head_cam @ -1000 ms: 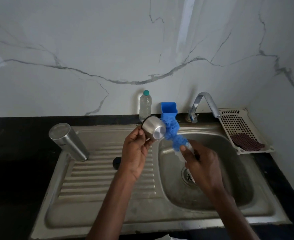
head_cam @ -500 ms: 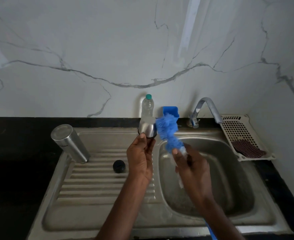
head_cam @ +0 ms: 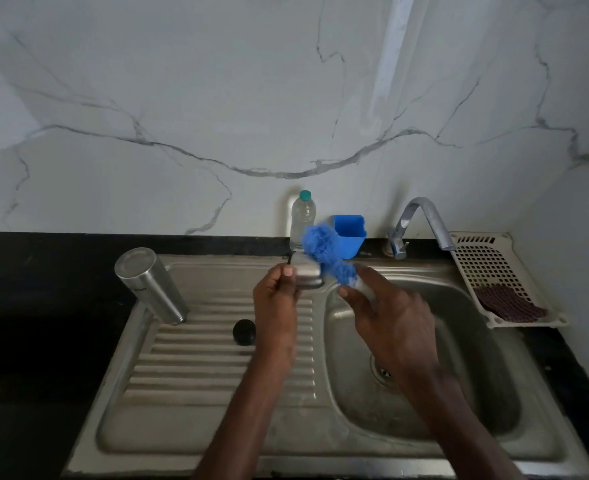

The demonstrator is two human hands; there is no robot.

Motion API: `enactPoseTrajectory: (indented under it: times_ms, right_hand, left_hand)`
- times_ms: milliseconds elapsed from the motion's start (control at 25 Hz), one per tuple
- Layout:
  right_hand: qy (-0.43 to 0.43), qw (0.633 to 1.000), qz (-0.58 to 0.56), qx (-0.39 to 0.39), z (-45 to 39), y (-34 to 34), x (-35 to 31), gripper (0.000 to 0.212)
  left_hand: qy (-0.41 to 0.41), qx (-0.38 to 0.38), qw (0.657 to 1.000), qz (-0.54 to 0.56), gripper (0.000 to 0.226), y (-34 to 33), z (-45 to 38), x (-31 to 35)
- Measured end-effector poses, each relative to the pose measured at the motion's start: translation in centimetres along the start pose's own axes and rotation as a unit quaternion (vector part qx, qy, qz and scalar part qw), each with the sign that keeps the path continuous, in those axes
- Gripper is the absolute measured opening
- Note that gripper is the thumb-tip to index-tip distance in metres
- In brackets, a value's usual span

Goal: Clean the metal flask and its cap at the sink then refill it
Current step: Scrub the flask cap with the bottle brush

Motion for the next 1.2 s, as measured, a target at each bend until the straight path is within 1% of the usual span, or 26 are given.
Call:
enactPoseTrajectory:
  times_ms: [80, 120, 160, 240, 360, 400, 440, 480, 520, 560, 600, 640, 680, 760, 840, 920, 960, 1040, 1080, 1120, 1160, 1200]
  right_hand:
    - [0.059, 0.998, -0.001, 0.009, 1.3, -0.3, -1.3, 0.047]
    - [0.074, 0.997, -0.002, -0.001, 2.2, -0.8, -1.4, 0.047]
    - [0.066, 0.998, -0.002, -0.014, 3.0, -1.3, -1.0, 0.047]
    - [0.023, 1.0, -0.011, -0.018, 3.7, -1.9, 0.0, 0.045]
    - [0.011, 0.999, -0.018, 0.044, 2.5, -1.1, -0.7, 0.037]
    - [-0.01, 0.999, -0.003, 0.047, 1.6, -1.1, -0.4, 0.035]
    - [-0.049, 0.999, 0.0, 0.018, 0.5, -1.6, 0.7, 0.032]
    - [-0.104, 0.993, -0.049, -0.036, -0.4, -2.6, 2.2, 0.03]
    - [-0.158, 0.97, -0.158, -0.098, -0.6, -4.0, 3.5, 0.027]
    - [-0.207, 0.924, -0.284, -0.151, -0.1, -5.3, 4.0, 0.024]
    - [-0.245, 0.878, -0.368, -0.183, 0.9, -6.3, 4.1, 0.022]
    - [-0.254, 0.856, -0.402, -0.203, 1.9, -6.8, 3.7, 0.022]
    - [-0.247, 0.852, -0.407, -0.218, 2.8, -7.2, 3.3, 0.021]
    - [-0.224, 0.86, -0.4, -0.225, 4.2, -7.3, 3.1, 0.02]
    - [-0.199, 0.883, -0.371, -0.21, 4.2, -6.6, 3.9, 0.018]
    - [-0.191, 0.899, -0.346, -0.19, 3.9, -5.9, 5.1, 0.017]
    - [-0.19, 0.911, -0.321, -0.173, 3.9, -5.5, 5.8, 0.017]
    - [-0.195, 0.937, -0.253, -0.139, 3.6, -4.7, 7.5, 0.021]
    - [-0.198, 0.945, -0.228, -0.127, 3.4, -4.3, 8.4, 0.023]
    - [-0.194, 0.95, -0.213, -0.123, 3.2, -3.8, 9.0, 0.024]
    - [-0.181, 0.955, -0.198, -0.126, 2.9, -3.3, 9.5, 0.025]
    - [-0.154, 0.964, -0.173, -0.132, 2.4, -2.7, 9.5, 0.028]
  left_hand:
    - [0.04, 0.049, 0.997, 0.046, 0.021, 1.0, -0.6, -0.3]
    - [0.067, 0.06, 0.993, 0.071, 0.02, 1.5, -0.8, -0.5]
    - [0.101, 0.06, 0.987, 0.113, 0.018, 1.5, -0.6, -0.8]
    - [0.146, 0.042, 0.972, 0.179, 0.016, 0.8, 0.4, -1.0]
    - [0.13, 0.01, 0.982, 0.139, 0.027, -0.3, 1.4, -1.7]
    - [0.123, 0.005, 0.983, 0.135, 0.028, -0.6, 1.5, -1.8]
    - [0.125, 0.011, 0.981, 0.151, 0.027, -0.8, 1.5, -1.6]
    - [0.133, 0.017, 0.973, 0.188, 0.025, -1.1, 1.4, -1.5]
    - [0.146, 0.021, 0.962, 0.229, 0.024, -1.3, 1.3, -1.3]
    - [0.16, 0.023, 0.951, 0.263, 0.026, -1.6, 1.1, -1.2]
    - [0.176, 0.023, 0.941, 0.289, 0.031, -1.9, 1.1, -1.1]
    - [0.191, 0.027, 0.933, 0.303, 0.038, -2.0, 1.1, -1.5]
    - [0.204, 0.03, 0.929, 0.307, 0.044, -2.2, 1.1, -1.9]
    - [0.216, 0.035, 0.935, 0.278, 0.052, -2.2, 1.7, -2.9]
    - [0.19, 0.05, 0.95, 0.241, 0.06, -1.5, 1.8, -3.5]
    - [0.171, 0.038, 0.955, 0.239, 0.061, -1.1, 2.2, -3.5]
    - [0.174, 0.026, 0.953, 0.246, 0.055, -1.1, 2.5, -3.8]
    - [0.18, -0.004, 0.946, 0.27, 0.032, -1.1, 3.0, -4.3]
    - [0.176, -0.013, 0.946, 0.272, 0.027, -1.0, 3.0, -4.6]
    - [0.162, -0.014, 0.951, 0.262, 0.027, -0.5, 2.6, -4.9]
    - [0.146, -0.013, 0.959, 0.242, 0.038, -0.1, 2.1, -5.0]
    - [0.141, -0.011, 0.968, 0.205, 0.058, 0.4, 1.9, -5.0]
Point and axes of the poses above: each hand's wrist, its own z-axis away from the middle knuckle, its own y-axis out of the back of the hand, x = y × z, the point moved 10 cm from there along -z, towards the middle knuckle, and after that the axes turned 7 degrees about -y, right-handed, at the moved point
